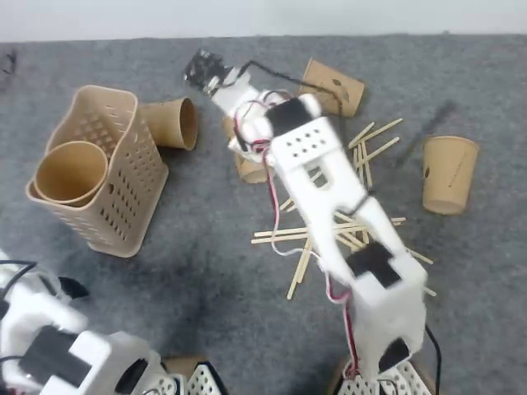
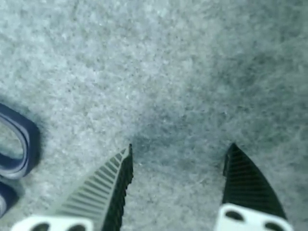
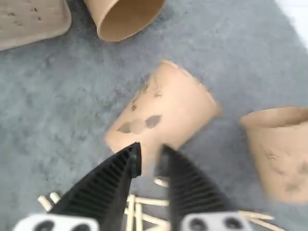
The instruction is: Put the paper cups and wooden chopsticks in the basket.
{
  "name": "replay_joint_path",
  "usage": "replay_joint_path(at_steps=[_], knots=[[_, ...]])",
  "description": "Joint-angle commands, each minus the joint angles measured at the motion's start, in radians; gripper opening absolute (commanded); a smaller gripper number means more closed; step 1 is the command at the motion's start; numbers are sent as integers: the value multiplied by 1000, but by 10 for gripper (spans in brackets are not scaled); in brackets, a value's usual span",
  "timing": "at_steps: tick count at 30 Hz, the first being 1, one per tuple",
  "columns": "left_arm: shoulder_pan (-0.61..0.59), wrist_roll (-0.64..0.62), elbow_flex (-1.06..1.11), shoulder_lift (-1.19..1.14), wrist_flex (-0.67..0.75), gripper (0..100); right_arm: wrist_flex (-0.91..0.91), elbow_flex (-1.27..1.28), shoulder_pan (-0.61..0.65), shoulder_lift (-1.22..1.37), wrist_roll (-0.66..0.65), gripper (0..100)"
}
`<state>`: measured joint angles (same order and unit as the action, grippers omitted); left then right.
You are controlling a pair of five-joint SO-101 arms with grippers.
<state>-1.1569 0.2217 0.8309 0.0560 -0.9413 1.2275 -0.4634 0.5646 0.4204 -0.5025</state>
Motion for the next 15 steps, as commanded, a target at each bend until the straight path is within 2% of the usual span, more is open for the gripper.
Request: replay_joint_path(at_steps=[1,7,15], knots=[[23,12,7,15,12,302,-13,-3,13,65,-12,27],[34,12,7,15,12,302,94,-3,-4,110,-9,26],[34,12,7,15,12,302,377,8,25,120,-5,26]])
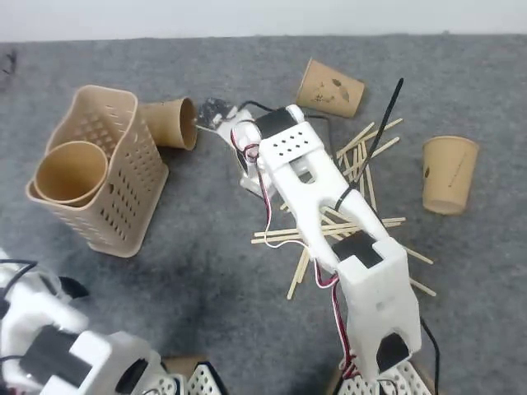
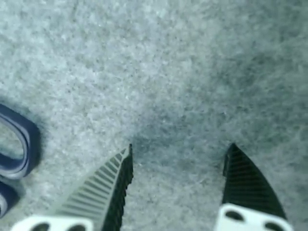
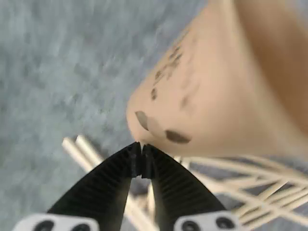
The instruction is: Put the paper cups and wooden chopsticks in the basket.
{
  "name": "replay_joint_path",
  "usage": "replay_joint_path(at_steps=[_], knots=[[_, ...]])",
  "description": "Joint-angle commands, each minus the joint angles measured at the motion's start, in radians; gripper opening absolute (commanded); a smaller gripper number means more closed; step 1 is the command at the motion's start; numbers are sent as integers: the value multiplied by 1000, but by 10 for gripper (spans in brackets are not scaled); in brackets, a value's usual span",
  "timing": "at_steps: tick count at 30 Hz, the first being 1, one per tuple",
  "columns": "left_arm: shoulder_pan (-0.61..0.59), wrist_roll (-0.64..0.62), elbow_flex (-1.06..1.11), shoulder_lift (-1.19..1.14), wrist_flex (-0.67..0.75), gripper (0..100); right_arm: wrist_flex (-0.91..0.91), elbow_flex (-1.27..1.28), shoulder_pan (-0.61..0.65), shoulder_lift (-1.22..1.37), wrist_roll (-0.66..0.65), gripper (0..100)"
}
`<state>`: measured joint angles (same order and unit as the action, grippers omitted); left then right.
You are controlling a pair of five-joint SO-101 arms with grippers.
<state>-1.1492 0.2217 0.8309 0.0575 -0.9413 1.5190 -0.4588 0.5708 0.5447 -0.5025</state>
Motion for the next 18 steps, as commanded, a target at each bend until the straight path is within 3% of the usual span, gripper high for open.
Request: replay_joint_path(at_steps=[1,7,15,18], knots=[[26,12,7,14,12,302,111,11,27,-5,8,26],[26,12,7,14,12,302,277,15,111,-41,61,6],[26,12,7,14,12,302,263,57,346,-518,61,10],[26,12,7,14,12,302,231,55,341,-602,63,51]])
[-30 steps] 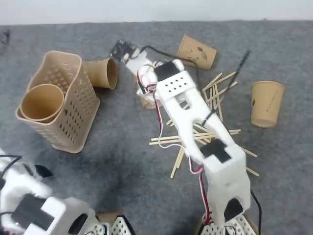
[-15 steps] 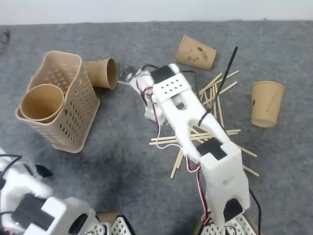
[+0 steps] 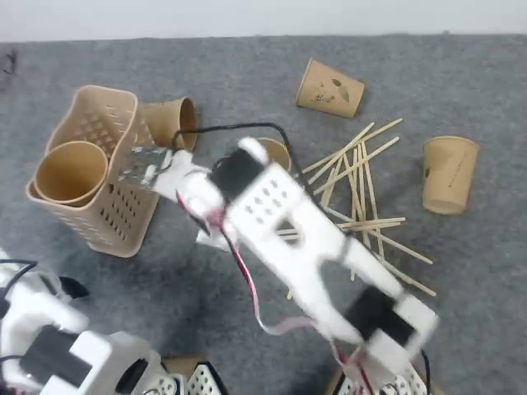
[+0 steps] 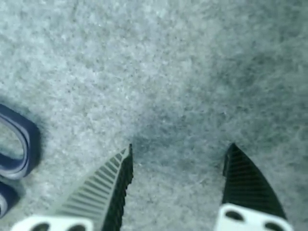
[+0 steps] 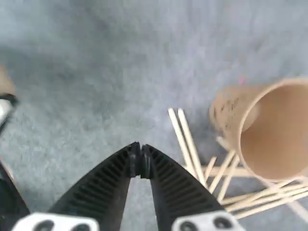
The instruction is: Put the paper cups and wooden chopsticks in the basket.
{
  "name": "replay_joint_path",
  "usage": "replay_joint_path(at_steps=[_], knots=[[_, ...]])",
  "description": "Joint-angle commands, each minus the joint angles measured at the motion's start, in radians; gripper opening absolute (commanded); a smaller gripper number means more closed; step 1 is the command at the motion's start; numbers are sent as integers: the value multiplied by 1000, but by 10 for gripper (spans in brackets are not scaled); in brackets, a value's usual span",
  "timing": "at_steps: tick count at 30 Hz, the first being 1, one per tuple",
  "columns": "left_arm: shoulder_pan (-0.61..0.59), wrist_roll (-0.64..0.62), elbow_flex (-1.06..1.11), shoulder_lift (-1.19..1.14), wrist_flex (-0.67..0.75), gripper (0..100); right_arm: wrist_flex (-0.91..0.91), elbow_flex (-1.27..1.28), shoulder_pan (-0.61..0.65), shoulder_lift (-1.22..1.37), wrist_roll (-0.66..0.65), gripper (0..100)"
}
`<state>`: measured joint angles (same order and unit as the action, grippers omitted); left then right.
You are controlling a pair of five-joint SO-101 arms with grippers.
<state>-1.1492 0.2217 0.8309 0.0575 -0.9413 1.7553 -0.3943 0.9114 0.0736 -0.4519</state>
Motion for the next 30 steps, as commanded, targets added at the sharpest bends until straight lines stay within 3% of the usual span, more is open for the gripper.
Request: replay_joint_path(at_steps=[1,5,12,23,25,27,30], knots=[[26,12,7,14,12,302,-19,-9,-27,-134,12,82],[26,12,7,14,12,302,-125,-9,-157,-76,63,195],[18,12,7,14,12,302,-245,-11,-214,148,-41,191],[21,12,7,14,12,302,-302,-11,-232,321,-52,190],[21,12,7,14,12,302,-295,-11,-236,335,-54,147],[23,12,7,14,12,302,-298,-12,-236,335,-54,3],[23,12,7,14,12,302,-266,-51,-229,295,-54,28]])
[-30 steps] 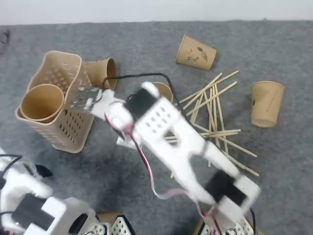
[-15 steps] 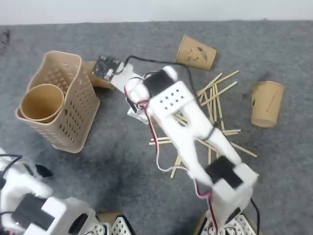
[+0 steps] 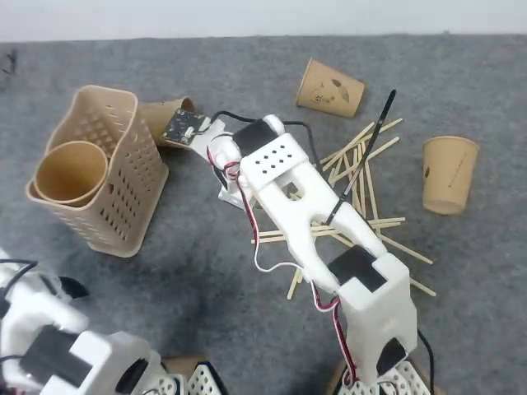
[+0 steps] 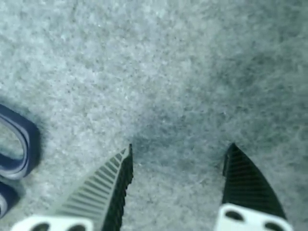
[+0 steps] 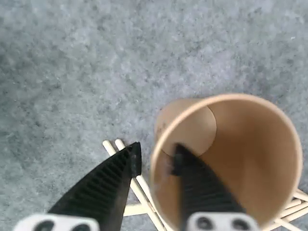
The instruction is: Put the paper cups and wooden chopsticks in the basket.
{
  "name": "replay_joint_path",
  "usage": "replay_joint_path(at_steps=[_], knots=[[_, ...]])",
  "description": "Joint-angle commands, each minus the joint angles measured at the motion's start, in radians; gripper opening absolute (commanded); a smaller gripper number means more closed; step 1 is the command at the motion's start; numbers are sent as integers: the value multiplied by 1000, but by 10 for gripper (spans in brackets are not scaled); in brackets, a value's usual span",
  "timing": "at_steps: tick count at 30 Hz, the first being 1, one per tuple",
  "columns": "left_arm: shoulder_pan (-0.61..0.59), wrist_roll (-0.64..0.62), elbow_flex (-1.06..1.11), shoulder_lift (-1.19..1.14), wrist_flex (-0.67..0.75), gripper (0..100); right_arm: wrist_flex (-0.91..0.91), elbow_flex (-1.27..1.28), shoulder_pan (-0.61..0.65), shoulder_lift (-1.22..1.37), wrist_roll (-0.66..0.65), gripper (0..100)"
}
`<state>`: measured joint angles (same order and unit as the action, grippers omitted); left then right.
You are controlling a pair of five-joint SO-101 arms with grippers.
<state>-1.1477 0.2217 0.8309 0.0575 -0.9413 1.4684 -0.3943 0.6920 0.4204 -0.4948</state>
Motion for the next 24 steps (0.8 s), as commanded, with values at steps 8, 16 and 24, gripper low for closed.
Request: replay_joint_path(at_steps=[8,16,24], knots=[[21,12,7,14,12,302,160,-445,64,-255,-11,6],[20,12,8,14,12,302,-51,-623,288,-275,-9,6],[20,12,10,14,12,302,-335,-586,424,-236,-25,6]])
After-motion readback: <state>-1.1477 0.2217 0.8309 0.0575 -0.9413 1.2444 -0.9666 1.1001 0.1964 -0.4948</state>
